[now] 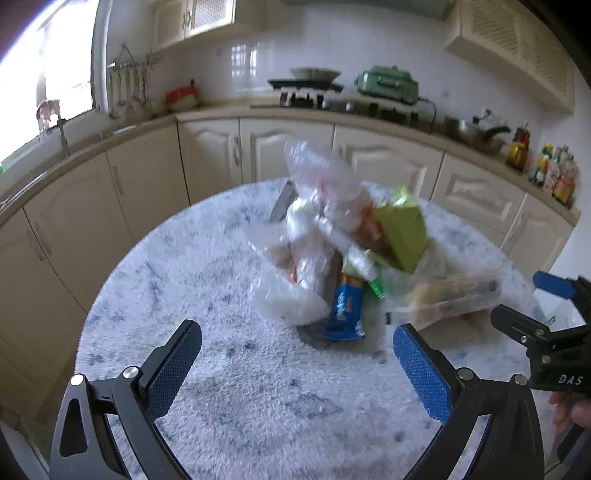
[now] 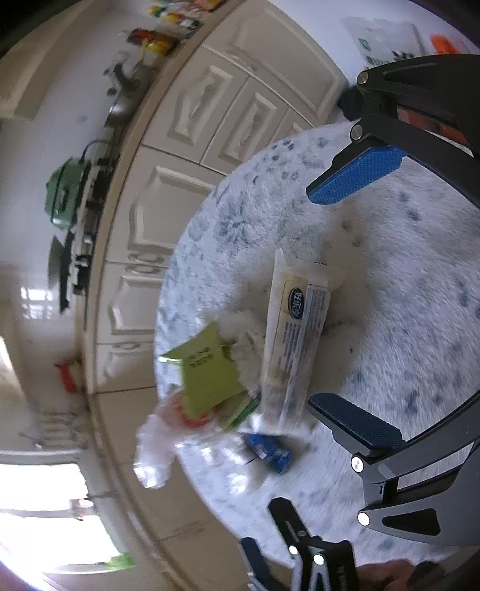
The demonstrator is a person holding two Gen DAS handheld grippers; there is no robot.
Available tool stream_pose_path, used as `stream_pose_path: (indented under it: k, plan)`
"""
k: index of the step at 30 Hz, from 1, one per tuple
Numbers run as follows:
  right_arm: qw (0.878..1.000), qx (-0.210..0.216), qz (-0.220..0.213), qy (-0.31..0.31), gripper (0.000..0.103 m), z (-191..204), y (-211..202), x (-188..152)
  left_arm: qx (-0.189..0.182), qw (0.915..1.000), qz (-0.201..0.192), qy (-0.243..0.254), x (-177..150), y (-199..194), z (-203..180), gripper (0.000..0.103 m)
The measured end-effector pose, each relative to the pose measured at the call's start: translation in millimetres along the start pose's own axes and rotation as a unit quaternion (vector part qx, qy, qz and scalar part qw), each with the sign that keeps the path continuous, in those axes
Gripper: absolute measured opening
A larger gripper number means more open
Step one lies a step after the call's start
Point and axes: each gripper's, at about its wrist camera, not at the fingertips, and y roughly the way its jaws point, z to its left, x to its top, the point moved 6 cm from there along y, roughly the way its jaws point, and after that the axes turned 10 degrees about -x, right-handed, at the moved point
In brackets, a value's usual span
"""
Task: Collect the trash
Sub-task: 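Move both tools back to the trash pile on the table, then grasp the clear bread bag with the right gripper while the left gripper grasps a plastic bag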
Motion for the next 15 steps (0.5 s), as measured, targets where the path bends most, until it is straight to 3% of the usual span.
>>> stream_pose_path:
  k: [1, 8, 15]
  plan:
    - [1.0, 0.0, 0.003, -0.015, 0.103, 3.3, 5.0, -0.1, 0.001, 1.0, 0.003, -0.002, -1.2, 4.8, 14.4, 0.102]
    - [0.991, -0.004, -0.009, -0.136, 0.103, 33.5, 35.7, 8.6, 0.003, 0.9998, 0.016, -0.008, 2.4, 28.0, 19.7, 0.102]
    - [0.979, 0.057, -0.026, -0.195, 0.102, 55.7, 43.4, 21.2, 0.004, 0.9996, 0.024, -0.015, 13.1, 38.3, 24.9, 0.102]
